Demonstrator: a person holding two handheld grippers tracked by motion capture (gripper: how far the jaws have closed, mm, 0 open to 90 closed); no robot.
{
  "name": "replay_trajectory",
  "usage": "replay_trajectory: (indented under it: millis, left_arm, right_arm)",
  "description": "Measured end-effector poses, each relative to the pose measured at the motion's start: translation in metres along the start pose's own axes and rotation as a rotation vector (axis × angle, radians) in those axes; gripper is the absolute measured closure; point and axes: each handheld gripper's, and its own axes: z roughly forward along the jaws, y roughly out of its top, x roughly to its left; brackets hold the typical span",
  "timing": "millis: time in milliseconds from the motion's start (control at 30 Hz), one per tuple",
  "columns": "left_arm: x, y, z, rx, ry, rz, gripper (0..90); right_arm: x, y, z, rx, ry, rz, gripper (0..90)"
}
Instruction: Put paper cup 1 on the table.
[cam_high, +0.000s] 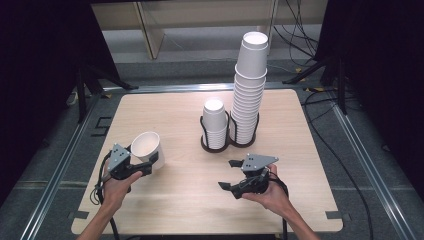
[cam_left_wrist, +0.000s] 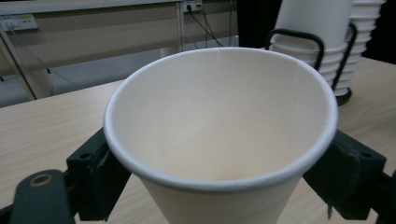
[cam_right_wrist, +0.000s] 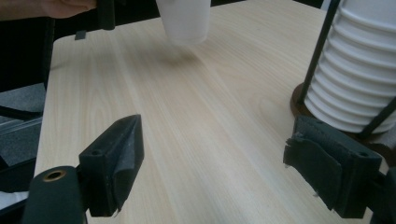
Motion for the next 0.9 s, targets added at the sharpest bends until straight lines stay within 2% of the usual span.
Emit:
replay_trajectory:
  millis: [33,67,133,267,400,533,600,700,900]
  left_arm:
    - [0.0,0.0,0.0,0.0,0.0,0.0,14.8]
    - [0.005,0.001,0.005,-0.008,0.012,-0.005,14.8]
    - [0.01,0.003,0.011,-0.013,0.014,-0.016,14.7]
    - [0.017,0.004,0.021,-0.003,0.031,-0.025,14.7]
    - [0.027,0.005,0.04,-0.008,0.055,-0.031,14.7]
    - [0.031,0.003,0.051,0.008,0.06,-0.043,14.8]
    - [0.032,0.002,0.055,0.011,0.065,-0.039,14.8]
    - [0.033,-0.001,0.064,0.014,0.067,-0.037,14.8]
    - [0.033,-0.003,0.075,0.024,0.067,-0.035,14.7]
  right_arm:
    - [0.0,0.0,0.0,0.0,0.0,0.0,19.0]
    - [0.001,-0.002,0.0,0.004,0.003,0.025,19.0]
    - [0.0,-0.004,-0.001,0.02,-0.014,0.025,19.0]
    - [-0.002,-0.004,-0.001,0.021,-0.016,0.028,19.0]
    - [-0.002,-0.005,-0.002,0.021,-0.022,0.028,19.2]
    - [-0.002,-0.005,-0.002,0.02,-0.025,0.03,19.3]
    - [-0.002,-0.005,-0.002,0.018,-0.032,0.014,19.4]
    - [-0.002,-0.006,-0.001,0.027,-0.025,0.028,19.3]
    - [-0.002,-0.008,0.001,0.034,-0.023,0.018,19.2]
